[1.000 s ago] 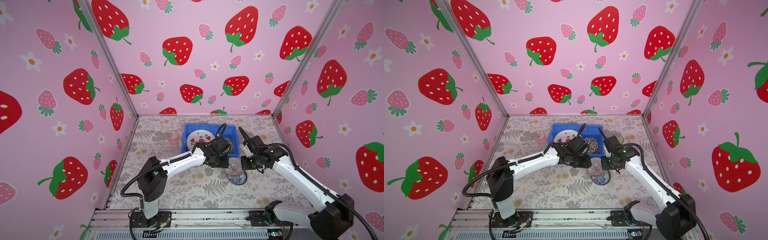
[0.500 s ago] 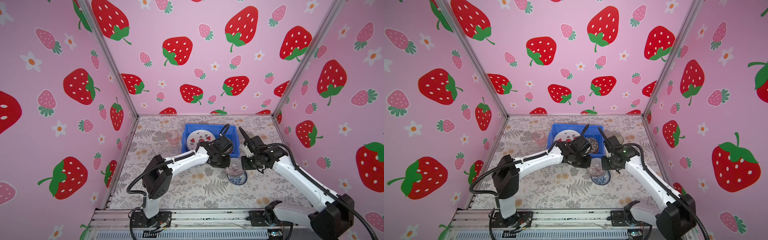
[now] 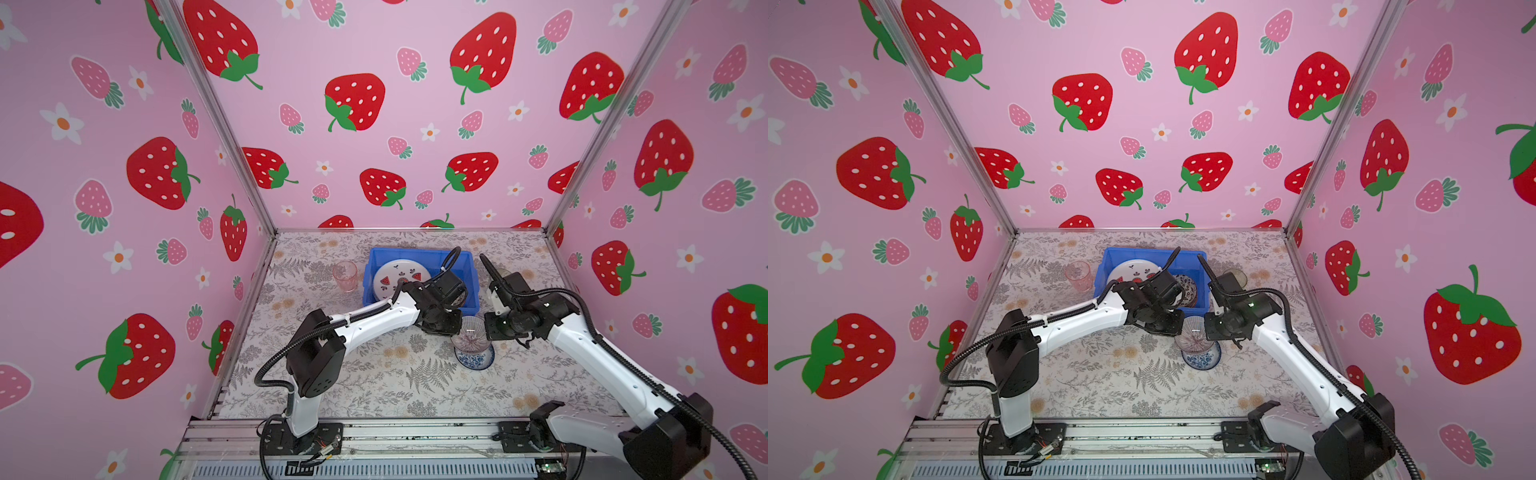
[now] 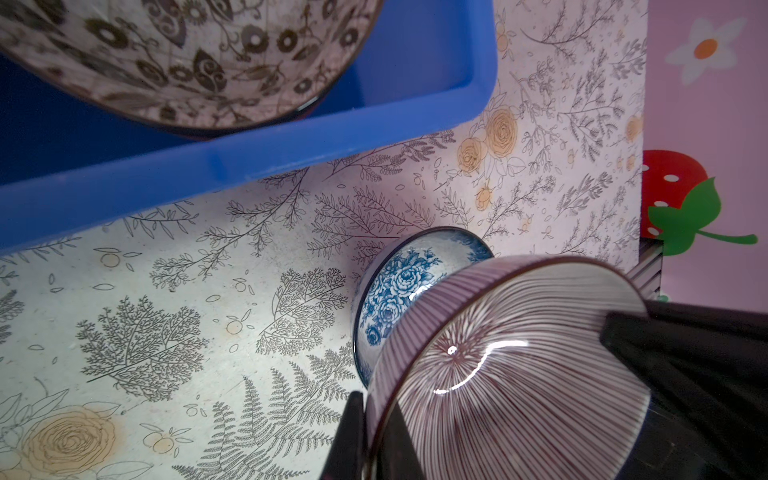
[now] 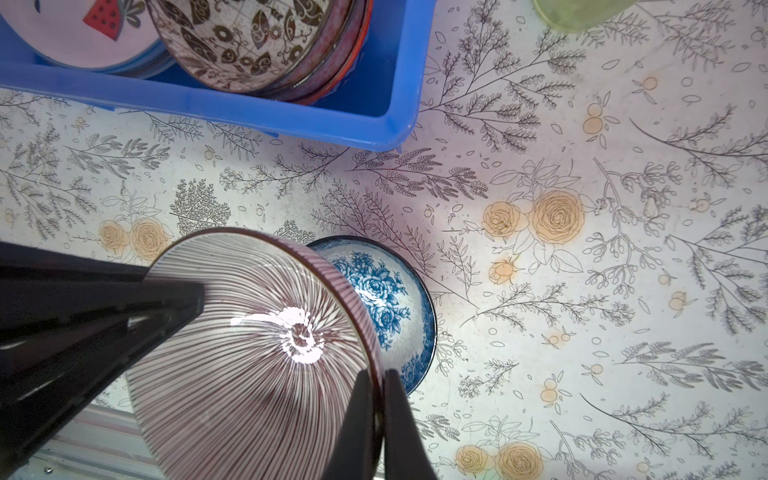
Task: Place the mixed dishes into the plastic bin
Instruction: 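Grasp the purple striped bowl rim with the left gripper while the right gripper releases it, then carry the purple bowl into the bin with the left gripper while the right gripper withdraws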
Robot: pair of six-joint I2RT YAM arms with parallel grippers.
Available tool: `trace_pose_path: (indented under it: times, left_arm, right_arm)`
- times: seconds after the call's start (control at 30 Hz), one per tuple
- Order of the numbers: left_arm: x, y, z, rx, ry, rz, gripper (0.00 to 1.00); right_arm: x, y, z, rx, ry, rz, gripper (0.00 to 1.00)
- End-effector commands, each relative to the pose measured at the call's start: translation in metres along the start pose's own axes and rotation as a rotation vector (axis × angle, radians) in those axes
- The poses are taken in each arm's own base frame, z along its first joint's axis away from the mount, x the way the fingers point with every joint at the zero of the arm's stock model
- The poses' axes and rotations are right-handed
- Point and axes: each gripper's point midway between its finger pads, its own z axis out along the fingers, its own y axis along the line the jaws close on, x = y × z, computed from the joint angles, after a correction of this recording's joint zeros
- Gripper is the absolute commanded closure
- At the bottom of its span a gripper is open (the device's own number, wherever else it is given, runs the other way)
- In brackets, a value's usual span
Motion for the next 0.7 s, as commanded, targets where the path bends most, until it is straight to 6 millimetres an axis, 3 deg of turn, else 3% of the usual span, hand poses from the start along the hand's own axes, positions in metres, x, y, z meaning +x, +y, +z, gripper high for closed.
trace_pose_path:
  times: [0.0, 0.4, 0.67]
  left_arm:
    - [-0.005, -0.015, -0.003, 0.037, -0.008, 0.006, 1.0]
    - [-0.013, -0.015, -0.033, 0.018, -0.057, 0.016, 1.0]
    - [-0.03, -0.011, -0.064, -0.001, -0.119, 0.012, 1.0]
  right_arm:
    - [-0.01, 0.008, -0.006, -0.035, -0.053, 0.012, 0.86]
    - [-0.037, 0.004, -0.025, -0.001, -0.158, -0.029, 0.37]
    - [-0.042, -0.01, -0.033, -0.016, -0.195, -0.029, 0.23]
